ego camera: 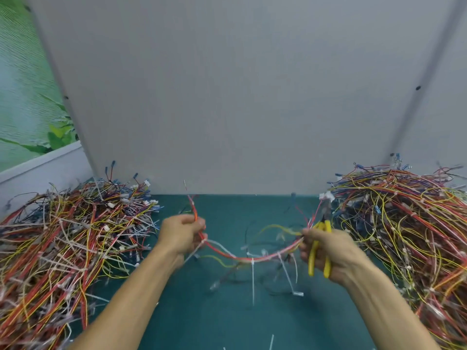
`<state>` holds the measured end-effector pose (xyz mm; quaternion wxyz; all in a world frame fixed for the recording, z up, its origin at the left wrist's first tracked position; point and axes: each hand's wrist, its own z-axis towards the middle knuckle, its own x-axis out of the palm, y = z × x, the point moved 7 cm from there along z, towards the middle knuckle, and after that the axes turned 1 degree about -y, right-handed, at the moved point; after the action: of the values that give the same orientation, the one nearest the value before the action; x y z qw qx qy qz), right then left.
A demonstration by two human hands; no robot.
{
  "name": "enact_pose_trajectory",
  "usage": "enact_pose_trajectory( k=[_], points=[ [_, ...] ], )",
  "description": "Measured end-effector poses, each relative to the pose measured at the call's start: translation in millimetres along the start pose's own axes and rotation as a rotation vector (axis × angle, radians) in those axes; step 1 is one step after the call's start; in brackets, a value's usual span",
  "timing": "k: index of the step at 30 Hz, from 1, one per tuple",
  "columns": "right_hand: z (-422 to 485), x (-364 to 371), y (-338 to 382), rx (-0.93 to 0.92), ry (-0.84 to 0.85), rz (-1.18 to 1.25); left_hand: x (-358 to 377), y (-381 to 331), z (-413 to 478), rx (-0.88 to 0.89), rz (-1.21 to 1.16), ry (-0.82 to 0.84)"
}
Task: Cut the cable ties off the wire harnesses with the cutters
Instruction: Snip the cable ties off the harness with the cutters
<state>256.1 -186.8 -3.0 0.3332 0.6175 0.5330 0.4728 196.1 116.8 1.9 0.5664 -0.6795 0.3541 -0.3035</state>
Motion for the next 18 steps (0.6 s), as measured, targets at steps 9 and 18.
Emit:
enact_pose_trajectory(
  k=[9,18],
  points=[
    [4,3,66,-0.183,-0.069,0.101,2,-75,6,0.201,-0.113,-0.023],
    [7,-33,-20,-0.034,-0.123,-0.640,-9,63,-3,-0.183,0.134,-0.017]
  ],
)
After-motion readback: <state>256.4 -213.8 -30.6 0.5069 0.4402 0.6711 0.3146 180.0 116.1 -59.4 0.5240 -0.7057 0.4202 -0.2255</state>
